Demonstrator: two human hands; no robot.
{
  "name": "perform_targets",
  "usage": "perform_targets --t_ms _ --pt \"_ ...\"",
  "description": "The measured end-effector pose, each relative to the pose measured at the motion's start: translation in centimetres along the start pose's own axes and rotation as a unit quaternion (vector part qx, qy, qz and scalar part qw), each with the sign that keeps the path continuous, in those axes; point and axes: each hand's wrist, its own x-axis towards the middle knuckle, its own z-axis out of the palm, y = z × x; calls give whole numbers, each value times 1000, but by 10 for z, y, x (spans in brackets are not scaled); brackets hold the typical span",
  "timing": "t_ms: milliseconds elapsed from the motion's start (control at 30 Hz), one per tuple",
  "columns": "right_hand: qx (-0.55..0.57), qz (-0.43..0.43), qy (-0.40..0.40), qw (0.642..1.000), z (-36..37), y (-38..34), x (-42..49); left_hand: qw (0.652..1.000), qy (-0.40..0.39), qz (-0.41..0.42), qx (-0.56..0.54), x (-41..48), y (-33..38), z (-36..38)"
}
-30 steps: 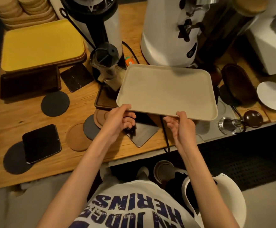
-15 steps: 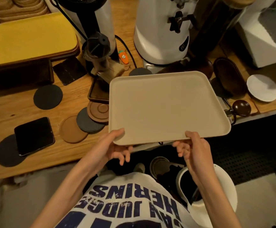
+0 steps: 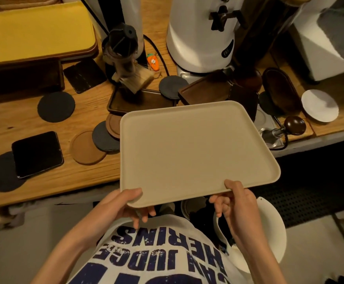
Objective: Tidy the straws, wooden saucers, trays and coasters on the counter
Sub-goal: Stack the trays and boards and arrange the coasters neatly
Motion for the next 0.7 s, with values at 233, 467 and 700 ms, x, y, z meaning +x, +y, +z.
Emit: perform_targets --t_ms 233,467,700 --pt "-66 30 -71 995 27 -2 -13 999 32 4 -21 -35 -14 -26" --pt "-123 61 -138 981 100 4 -19 988 119 23 -98 -79 -19 -77" --pt "-129 117 -147 974 193 20 -39 973 162 43 -158 -125 -7 -154"
